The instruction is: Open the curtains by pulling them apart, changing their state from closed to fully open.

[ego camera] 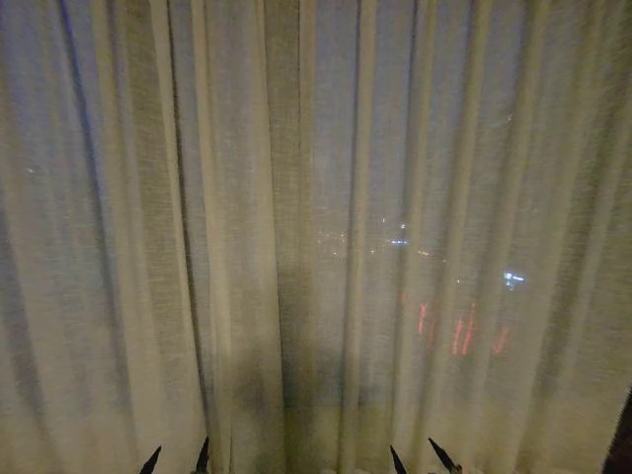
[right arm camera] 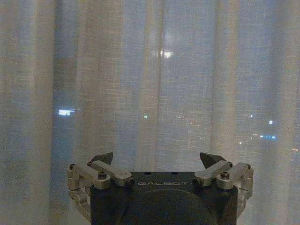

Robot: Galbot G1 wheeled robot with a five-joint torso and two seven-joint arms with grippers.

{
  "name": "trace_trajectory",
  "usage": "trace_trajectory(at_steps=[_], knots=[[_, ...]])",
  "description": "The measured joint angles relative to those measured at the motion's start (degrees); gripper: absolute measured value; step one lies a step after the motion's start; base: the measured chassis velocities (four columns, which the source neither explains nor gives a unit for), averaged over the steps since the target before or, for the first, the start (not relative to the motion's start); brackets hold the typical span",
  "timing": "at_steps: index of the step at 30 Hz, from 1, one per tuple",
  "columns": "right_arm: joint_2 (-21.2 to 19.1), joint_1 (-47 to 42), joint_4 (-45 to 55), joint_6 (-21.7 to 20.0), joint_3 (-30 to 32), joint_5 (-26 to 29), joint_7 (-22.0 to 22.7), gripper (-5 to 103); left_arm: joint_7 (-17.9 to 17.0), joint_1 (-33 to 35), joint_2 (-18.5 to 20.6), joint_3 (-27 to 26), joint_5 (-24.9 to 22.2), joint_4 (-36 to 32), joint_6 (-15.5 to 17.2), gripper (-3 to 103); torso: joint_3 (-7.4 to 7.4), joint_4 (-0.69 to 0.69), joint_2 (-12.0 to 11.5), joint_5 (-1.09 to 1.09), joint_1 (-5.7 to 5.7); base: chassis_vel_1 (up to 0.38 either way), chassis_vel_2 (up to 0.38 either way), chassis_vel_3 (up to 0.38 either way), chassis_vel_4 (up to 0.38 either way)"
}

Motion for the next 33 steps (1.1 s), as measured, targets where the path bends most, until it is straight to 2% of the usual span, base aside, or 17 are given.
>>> trace_trajectory(at_steps=[19, 33], knots=[[0.0, 0.6, -1.9, 2.6, 0.0, 0.1, 1.0, 100, 0.1, -0.2, 0.0, 0.3, 0.2, 1.0, -0.2, 100, 0.0, 0.0, 0.0, 0.0, 0.01, -0.126, 0.125, 0.127, -0.116], [0.0, 0.6, -1.9, 2.6, -0.1, 0.9, 1.7, 100, 0.2, -0.4, 0.2, 0.6, 0.3, 1.5, -1.0, 100, 0.0, 0.0, 0.0, 0.0, -0.02, -0.007, 0.012, 0.011, -0.007]])
